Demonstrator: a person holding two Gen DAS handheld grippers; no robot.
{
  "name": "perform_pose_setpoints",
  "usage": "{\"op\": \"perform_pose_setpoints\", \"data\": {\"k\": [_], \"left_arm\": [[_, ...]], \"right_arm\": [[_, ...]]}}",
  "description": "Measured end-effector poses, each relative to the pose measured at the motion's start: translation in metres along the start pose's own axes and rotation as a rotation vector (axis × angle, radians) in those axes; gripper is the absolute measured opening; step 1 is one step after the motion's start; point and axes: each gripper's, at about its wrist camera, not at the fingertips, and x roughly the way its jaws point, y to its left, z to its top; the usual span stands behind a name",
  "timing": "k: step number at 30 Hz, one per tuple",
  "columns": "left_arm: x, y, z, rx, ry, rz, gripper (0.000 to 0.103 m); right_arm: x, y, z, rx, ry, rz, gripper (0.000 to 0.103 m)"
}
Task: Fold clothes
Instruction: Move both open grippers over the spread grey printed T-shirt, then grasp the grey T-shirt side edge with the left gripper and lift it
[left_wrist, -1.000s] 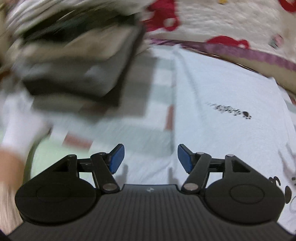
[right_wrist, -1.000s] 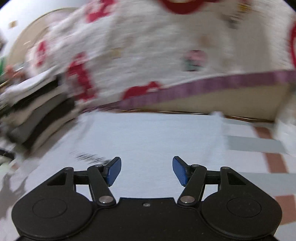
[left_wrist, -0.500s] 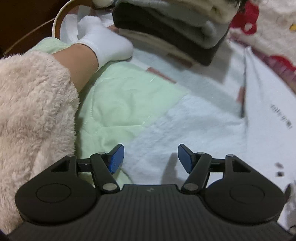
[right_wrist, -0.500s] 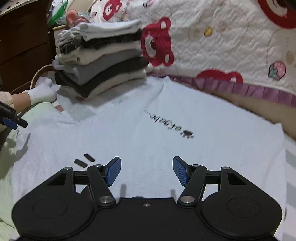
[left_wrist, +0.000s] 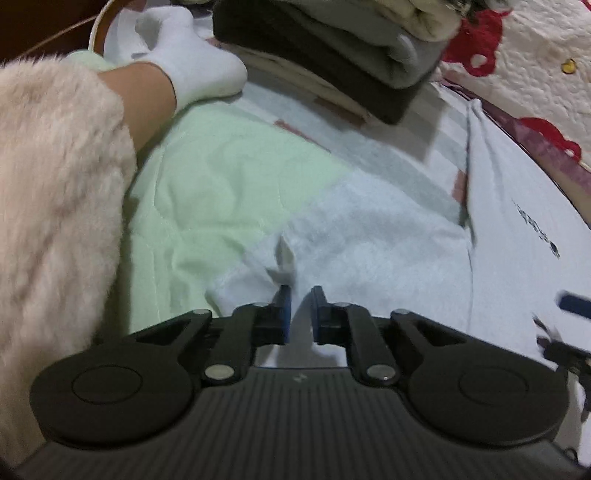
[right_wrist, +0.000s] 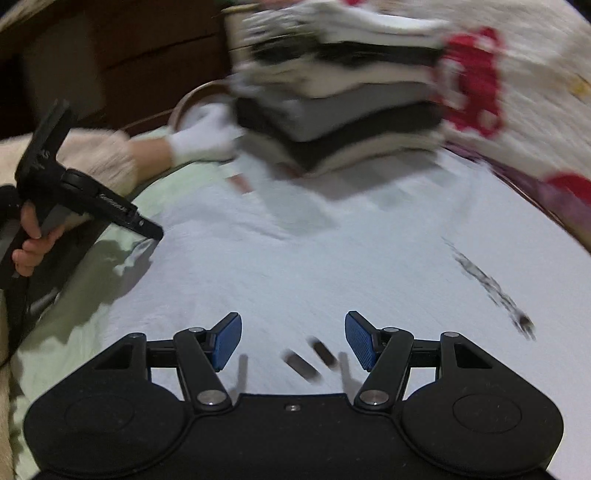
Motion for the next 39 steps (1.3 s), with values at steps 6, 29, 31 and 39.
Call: {"op": "perform_pose_setpoints", "data": {"k": [6, 29, 31, 39], "left_arm": [[-0.019, -0.015, 0.012, 0.043, -0.128, -0.075, 0.0], [0.025, 0.005, 0.006, -0.04, -0.03, 0.177, 0.035], [0.019, -0.008, 0.003, 0.051, -0.041, 0.211, 0.005], [-0.03, -0.053, -0.002, 0.246, -0.193, 0.073, 0.005]], "right_arm": [[0.039, 0.019, 0.008, -0.075, 0.057, 0.048, 0.067], [0.019, -0.022, -0.015, 0.338, 0.049, 0.095, 0.067], [0.02, -0.022, -0.015, 0.361, 0.049, 0.097, 0.067], [0.012, -0.025, -0.021, 0.4, 0.042, 0.094, 0.067]]}}
